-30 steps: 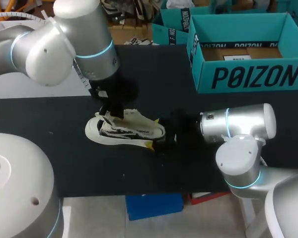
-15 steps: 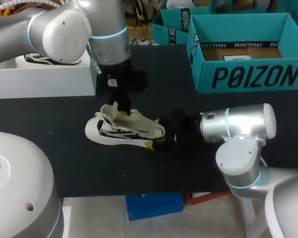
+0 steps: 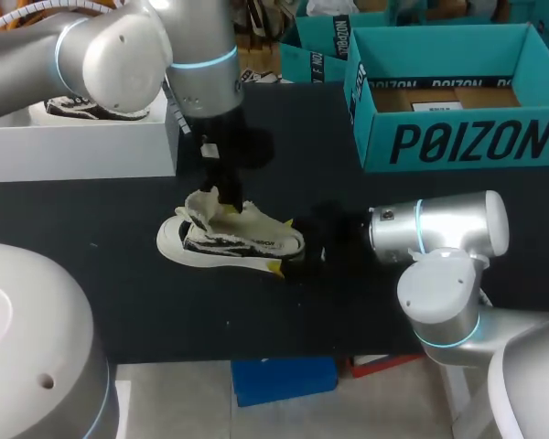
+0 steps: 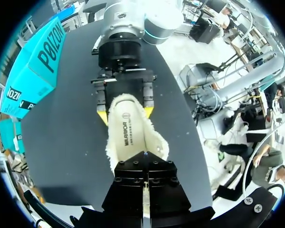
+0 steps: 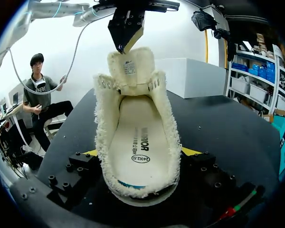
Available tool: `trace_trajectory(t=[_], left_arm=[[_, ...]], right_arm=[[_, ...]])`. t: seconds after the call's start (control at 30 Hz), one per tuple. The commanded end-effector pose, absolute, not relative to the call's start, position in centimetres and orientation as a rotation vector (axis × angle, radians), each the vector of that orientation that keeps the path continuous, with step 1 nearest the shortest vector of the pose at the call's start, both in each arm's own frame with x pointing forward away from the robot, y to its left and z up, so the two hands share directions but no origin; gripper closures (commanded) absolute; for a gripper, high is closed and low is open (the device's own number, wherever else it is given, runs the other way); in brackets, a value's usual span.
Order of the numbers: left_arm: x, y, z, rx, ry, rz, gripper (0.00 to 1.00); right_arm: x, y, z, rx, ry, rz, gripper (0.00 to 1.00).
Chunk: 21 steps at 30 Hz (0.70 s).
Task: Take the shoe out of the shoebox, open the shoe tongue, remove and reinsert the insole, then place the shoe into the shoebox
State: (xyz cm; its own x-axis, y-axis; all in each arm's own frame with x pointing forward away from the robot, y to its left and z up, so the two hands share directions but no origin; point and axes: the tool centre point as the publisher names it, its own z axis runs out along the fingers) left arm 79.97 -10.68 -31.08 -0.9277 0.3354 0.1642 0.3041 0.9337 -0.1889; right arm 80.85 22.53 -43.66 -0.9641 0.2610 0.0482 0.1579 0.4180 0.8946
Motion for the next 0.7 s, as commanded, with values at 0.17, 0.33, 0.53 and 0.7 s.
trace_trajectory(t=[0.17, 0.33, 0.53, 0.7], left_arm=[[80.2, -10.9, -31.9, -0.433, -2.917, 0.247, 1.0], [80.2, -11.3, -33.5, -0.401, -2.932, 0.216, 1.0], [79.9, -11.8, -35.4, -0.384, -2.911, 0.237, 1.0], [79.9, -11.8, -36.3, -0.359, -2.91, 0.231, 1.0]], right_arm=[[81.3, 23.3, -45.2, 0.387, 2.548, 1.603, 1.0], [81.3, 23.3, -45.2, 0.387, 2.548, 1.603, 1.0], [81.3, 23.3, -45.2, 0.387, 2.548, 1.603, 1.0], [81.3, 23.3, -45.2, 0.387, 2.548, 1.603, 1.0]])
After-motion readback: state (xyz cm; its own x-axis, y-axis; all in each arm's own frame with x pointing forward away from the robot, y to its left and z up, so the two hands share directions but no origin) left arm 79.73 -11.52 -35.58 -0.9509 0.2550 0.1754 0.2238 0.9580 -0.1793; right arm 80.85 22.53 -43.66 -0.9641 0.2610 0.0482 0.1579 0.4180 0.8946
